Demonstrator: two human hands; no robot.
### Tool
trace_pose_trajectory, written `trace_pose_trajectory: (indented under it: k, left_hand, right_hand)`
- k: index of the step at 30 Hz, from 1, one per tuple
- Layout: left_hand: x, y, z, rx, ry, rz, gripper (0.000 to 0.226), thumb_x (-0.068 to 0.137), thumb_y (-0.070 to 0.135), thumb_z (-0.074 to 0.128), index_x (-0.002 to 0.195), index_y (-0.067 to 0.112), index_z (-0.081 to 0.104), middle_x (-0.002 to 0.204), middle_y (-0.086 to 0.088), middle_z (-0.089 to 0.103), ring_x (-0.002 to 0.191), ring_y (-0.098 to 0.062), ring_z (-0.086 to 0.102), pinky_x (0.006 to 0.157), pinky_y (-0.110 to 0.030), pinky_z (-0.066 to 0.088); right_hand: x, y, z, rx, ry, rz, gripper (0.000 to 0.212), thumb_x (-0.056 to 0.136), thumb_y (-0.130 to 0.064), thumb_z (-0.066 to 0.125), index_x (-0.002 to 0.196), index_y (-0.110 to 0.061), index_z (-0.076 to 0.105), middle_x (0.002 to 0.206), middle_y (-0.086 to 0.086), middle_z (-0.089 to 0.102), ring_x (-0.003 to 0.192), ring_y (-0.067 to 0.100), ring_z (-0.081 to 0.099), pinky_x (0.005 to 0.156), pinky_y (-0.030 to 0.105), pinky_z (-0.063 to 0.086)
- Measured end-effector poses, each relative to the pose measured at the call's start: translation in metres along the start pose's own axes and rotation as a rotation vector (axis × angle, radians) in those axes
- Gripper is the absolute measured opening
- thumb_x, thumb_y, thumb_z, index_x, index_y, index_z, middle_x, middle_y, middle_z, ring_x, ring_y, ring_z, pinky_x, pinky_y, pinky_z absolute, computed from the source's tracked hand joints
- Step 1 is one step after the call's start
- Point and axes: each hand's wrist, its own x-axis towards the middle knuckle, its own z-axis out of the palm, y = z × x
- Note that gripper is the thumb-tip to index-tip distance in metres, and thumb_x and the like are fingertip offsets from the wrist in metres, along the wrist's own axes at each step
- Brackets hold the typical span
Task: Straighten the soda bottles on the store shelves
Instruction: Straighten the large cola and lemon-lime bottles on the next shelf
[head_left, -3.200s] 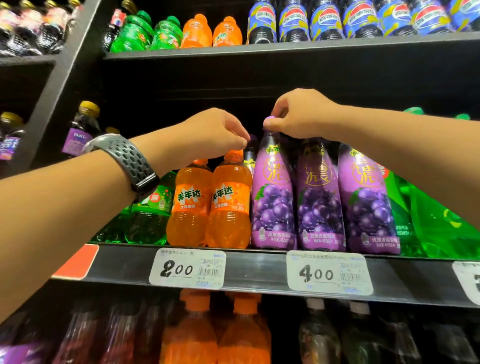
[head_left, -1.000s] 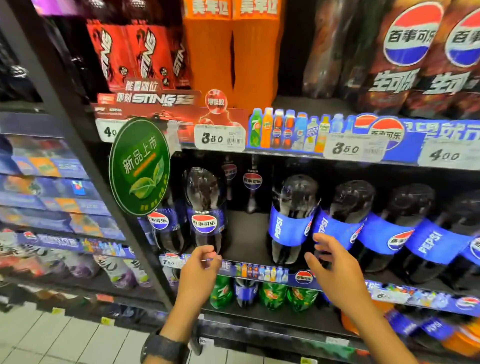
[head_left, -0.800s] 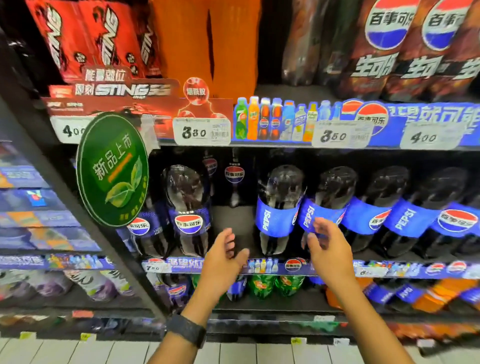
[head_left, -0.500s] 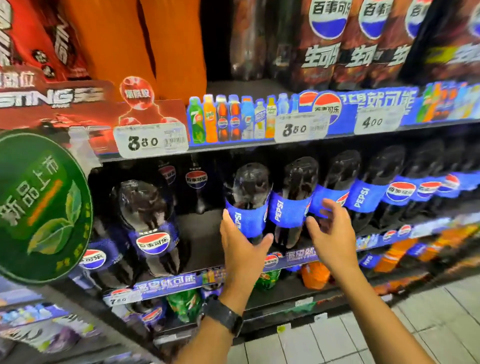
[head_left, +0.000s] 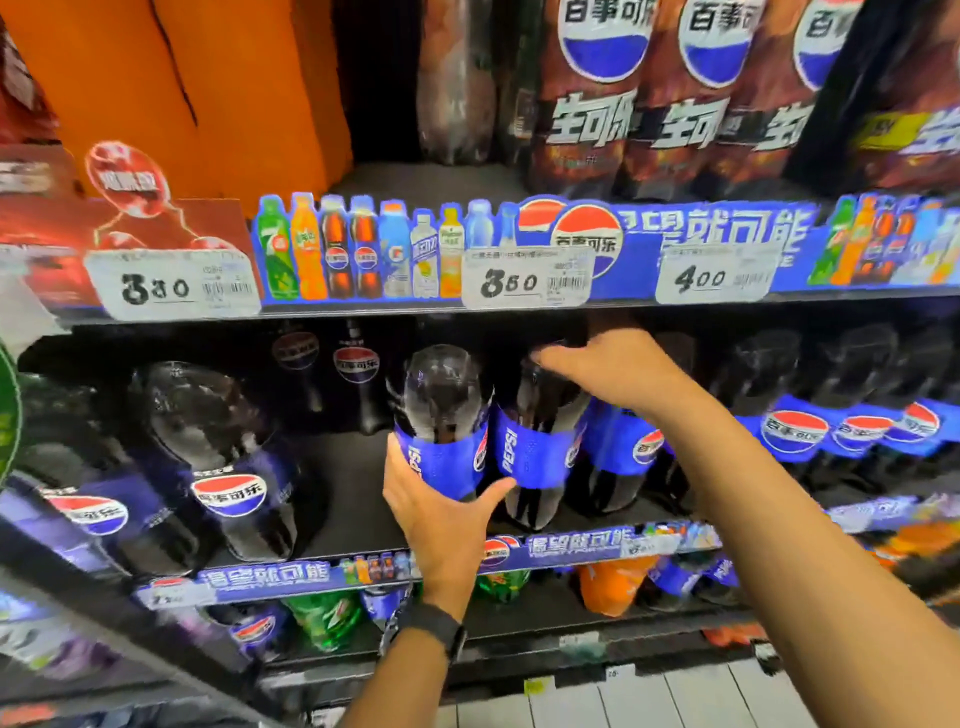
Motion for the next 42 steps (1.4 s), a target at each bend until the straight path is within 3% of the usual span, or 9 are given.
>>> trace_pose_trajectory:
  k: [7, 13, 18, 22, 24, 28, 32, 36, 42]
  left_hand:
    - [0.008, -0.008, -0.002, -0.069, 0.019, 0.029, 0.105, 0.046, 0.045, 0.092, 0.131, 0.051, 0.031, 0.126, 0.024, 0.052, 0.115, 0.0, 0.053, 0.093, -0.03, 0.049]
    - [0.028, -0.016, -0.031, -0.093, -0.308, -0.015, 0.092, 0.053, 0.03, 0.092, 0.127, 0.038, 0.038, 0.114, 0.019, 0.063, 0.099, -0.002, 0.065, 0.072, -0.015, 0.053]
    - [0.071, -0.015, -0.059, -0.017, -0.728, -0.056, 0.095, 0.057, 0.016, 0.092, 0.137, 0.012, 0.041, 0.129, -0.002, 0.06, 0.119, -0.017, 0.058, 0.1, -0.037, 0.048]
    - [0.058, -0.013, -0.059, 0.139, -0.464, -0.036, 0.113, 0.034, 0.046, 0.092, 0.128, 0.021, 0.034, 0.127, 0.0, 0.044, 0.12, -0.017, 0.044, 0.093, -0.029, 0.049]
    - [0.042, -0.013, -0.051, 0.163, -0.351, -0.007, 0.116, 0.03, 0.053, 0.09, 0.128, 0.03, 0.031, 0.122, 0.009, 0.036, 0.118, -0.011, 0.033, 0.091, -0.025, 0.045]
    - [0.038, -0.018, -0.043, 0.106, -0.297, 0.06, 0.103, 0.034, 0.048, 0.092, 0.121, 0.04, 0.037, 0.117, 0.02, 0.041, 0.116, -0.009, 0.041, 0.094, -0.038, 0.048]
    - [0.046, -0.028, -0.052, 0.025, -0.395, 0.012, 0.103, 0.035, 0.048, 0.095, 0.122, 0.042, 0.04, 0.116, 0.015, 0.06, 0.107, -0.006, 0.061, 0.087, -0.035, 0.055]
    - [0.052, -0.032, -0.06, 0.006, -0.488, 0.008, 0.092, 0.041, 0.048, 0.093, 0.119, 0.044, 0.044, 0.109, 0.021, 0.067, 0.098, 0.001, 0.065, 0.084, -0.031, 0.055]
    - [0.054, -0.034, -0.062, 0.022, -0.531, 0.028, 0.086, 0.046, 0.051, 0.091, 0.119, 0.042, 0.048, 0.111, 0.021, 0.067, 0.101, 0.003, 0.063, 0.085, -0.029, 0.053]
  right_hand:
    - [0.009, 0.018, -0.01, -0.039, -0.103, -0.102, 0.049, 0.077, -0.056, 0.065, 0.122, -0.037, 0.057, 0.117, -0.014, 0.062, 0.103, 0.01, 0.055, 0.078, 0.017, 0.035]
    - [0.012, 0.016, 0.001, -0.111, 0.02, -0.132, 0.061, 0.076, -0.06, 0.065, 0.129, -0.031, 0.053, 0.128, -0.009, 0.059, 0.115, 0.017, 0.052, 0.073, 0.005, 0.023]
    - [0.008, 0.007, 0.02, -0.121, 0.195, -0.196, 0.081, 0.073, -0.064, 0.067, 0.14, -0.025, 0.043, 0.14, -0.005, 0.049, 0.129, 0.017, 0.041, 0.097, 0.015, 0.029]
    - [0.006, 0.001, 0.005, 0.005, 0.028, -0.215, 0.061, 0.075, -0.062, 0.066, 0.129, -0.038, 0.051, 0.114, -0.037, 0.052, 0.108, -0.005, 0.047, 0.082, -0.009, 0.024]
    - [0.007, 0.003, -0.011, 0.057, -0.118, -0.067, 0.047, 0.07, -0.067, 0.065, 0.111, -0.049, 0.055, 0.09, -0.048, 0.05, 0.084, -0.011, 0.053, 0.067, -0.003, 0.037]
    - [0.008, 0.009, -0.012, -0.079, -0.111, -0.002, 0.056, 0.073, -0.068, 0.062, 0.121, -0.04, 0.053, 0.12, -0.016, 0.059, 0.108, 0.013, 0.055, 0.084, 0.022, 0.042]
    - [0.005, -0.001, 0.005, -0.163, 0.157, -0.189, 0.066, 0.076, -0.063, 0.064, 0.133, -0.034, 0.048, 0.136, -0.013, 0.05, 0.127, 0.011, 0.041, 0.092, 0.012, 0.028]
    - [0.004, -0.004, 0.014, -0.277, 0.275, -0.178, 0.071, 0.074, -0.068, 0.061, 0.134, -0.033, 0.046, 0.138, -0.01, 0.049, 0.127, 0.016, 0.043, 0.096, 0.029, 0.041]
    - [0.004, -0.002, 0.009, -0.27, 0.192, -0.132, 0.071, 0.074, -0.071, 0.058, 0.133, -0.034, 0.046, 0.134, -0.01, 0.052, 0.121, 0.018, 0.048, 0.087, 0.027, 0.042]
